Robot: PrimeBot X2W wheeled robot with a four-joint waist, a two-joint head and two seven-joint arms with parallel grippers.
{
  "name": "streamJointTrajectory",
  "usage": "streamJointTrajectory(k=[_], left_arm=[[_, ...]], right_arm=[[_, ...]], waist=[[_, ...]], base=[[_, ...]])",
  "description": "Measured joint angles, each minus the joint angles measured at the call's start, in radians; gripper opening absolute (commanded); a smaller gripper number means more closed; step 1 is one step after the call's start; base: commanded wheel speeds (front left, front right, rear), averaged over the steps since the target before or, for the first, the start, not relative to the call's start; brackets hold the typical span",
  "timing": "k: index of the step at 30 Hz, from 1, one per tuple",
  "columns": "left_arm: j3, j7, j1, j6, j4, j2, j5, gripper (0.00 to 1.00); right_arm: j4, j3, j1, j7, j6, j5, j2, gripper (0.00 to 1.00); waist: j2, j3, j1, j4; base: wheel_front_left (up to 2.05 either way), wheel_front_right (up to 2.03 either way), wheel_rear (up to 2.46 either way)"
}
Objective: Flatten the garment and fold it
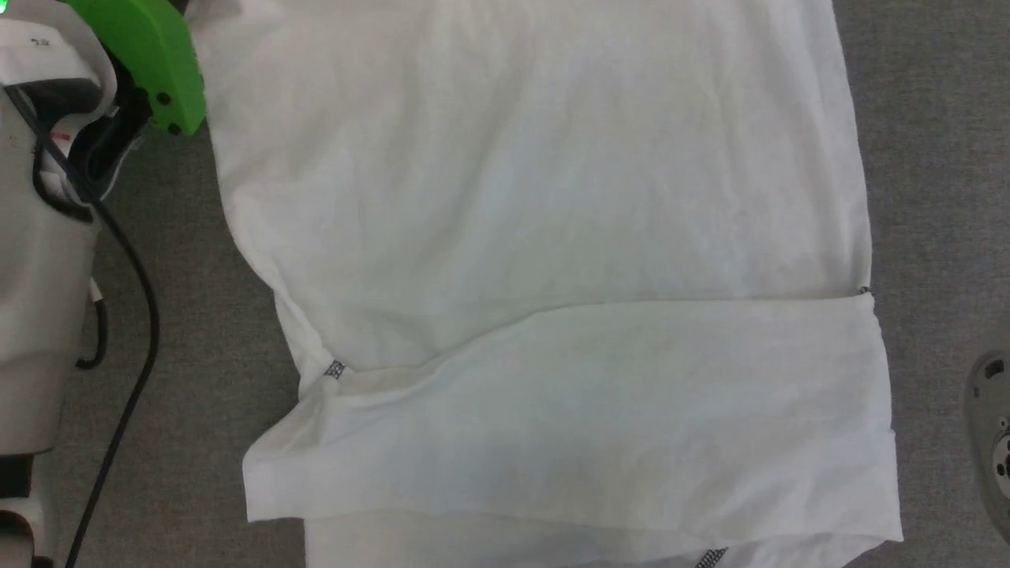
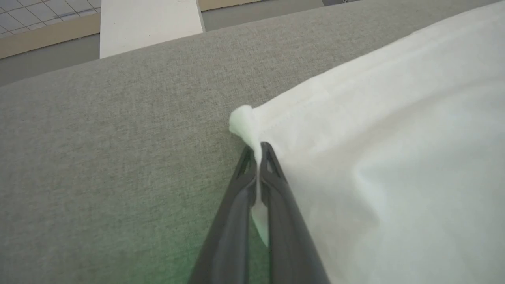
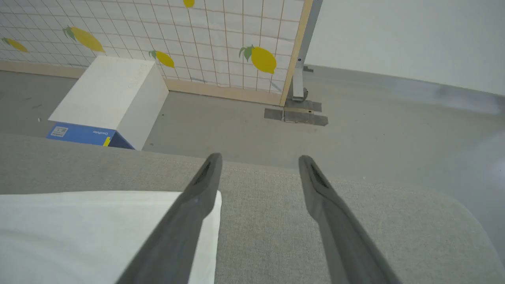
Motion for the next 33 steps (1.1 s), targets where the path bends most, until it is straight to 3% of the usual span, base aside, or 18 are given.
streamJointTrajectory(k=[5, 15, 16, 19, 33], left_arm=[[-0.033, -0.011, -0.047, -0.003, 0.002, -0.041, 0.007, 0.0], [-0.09, -0.044, -0.119, -0.025, 0.027, -0.089, 0.013, 0.0], [-0.093, -0.046, -0.126, -0.027, 0.03, -0.095, 0.013, 0.0], [-0.099, -0.063, -0.136, -0.028, 0.042, -0.107, 0.012, 0.0], [-0.06, -0.278, -0.18, -0.031, 0.121, -0.106, 0.02, 0.0]], right_arm=[[0.109, -0.037, -0.01, 0.085, 0.0, -0.071, 0.033, 1.0], [0.178, -0.112, 0.021, 0.11, 0.0, -0.15, 0.055, 1.0], [0.179, -0.117, 0.026, 0.11, 0.0, -0.156, 0.057, 0.91], [0.177, -0.127, 0.032, 0.093, 0.0, -0.163, 0.062, 0.0], [0.151, -0.152, 0.029, -0.081, 0.0, -0.142, 0.047, 0.0]], waist=[[0.0, 0.034, 0.0, 0.041], [0.0, 0.085, -0.0001, 0.122], [0.0, 0.089, -0.0001, 0.129], [0.0, 0.099, -0.0001, 0.145], [0.0, 0.077, -0.0001, 0.135]], base=[[0.0, 0.0, 0.0], [0.0, 0.0, 0.0], [0.0, 0.0, 0.0], [0.0, 0.0, 0.0], [0.0, 0.0, 0.0]])
